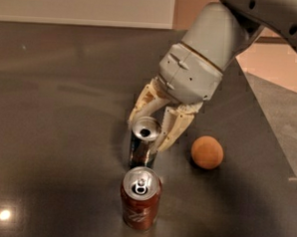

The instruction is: Move redbull can near coke can

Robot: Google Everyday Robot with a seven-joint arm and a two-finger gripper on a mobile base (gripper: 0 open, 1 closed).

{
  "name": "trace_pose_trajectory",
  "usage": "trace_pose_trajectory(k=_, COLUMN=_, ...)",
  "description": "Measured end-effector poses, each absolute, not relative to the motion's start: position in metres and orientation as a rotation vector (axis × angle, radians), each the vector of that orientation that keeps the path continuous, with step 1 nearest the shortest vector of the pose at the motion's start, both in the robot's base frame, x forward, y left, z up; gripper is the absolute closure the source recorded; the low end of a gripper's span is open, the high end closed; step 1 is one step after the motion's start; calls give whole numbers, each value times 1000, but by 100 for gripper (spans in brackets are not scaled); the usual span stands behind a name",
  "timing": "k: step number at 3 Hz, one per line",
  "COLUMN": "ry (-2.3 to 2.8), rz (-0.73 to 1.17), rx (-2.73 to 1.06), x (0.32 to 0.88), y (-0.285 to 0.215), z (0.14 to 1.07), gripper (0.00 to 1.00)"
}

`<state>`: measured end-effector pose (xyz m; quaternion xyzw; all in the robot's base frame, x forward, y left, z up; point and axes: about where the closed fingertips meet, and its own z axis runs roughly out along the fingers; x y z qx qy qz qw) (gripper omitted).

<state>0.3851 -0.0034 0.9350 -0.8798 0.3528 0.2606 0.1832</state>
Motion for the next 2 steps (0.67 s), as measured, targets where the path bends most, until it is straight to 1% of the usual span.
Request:
trace_pose_trajectory(k=1, ry=952, rz=721, rx=-2515, x=382, y=-5, z=932, gripper=84)
trace_pose_trajectory(k=2, ry=912, rz=706, rx=-2555, x=381, y=-3, z=927, gripper=61)
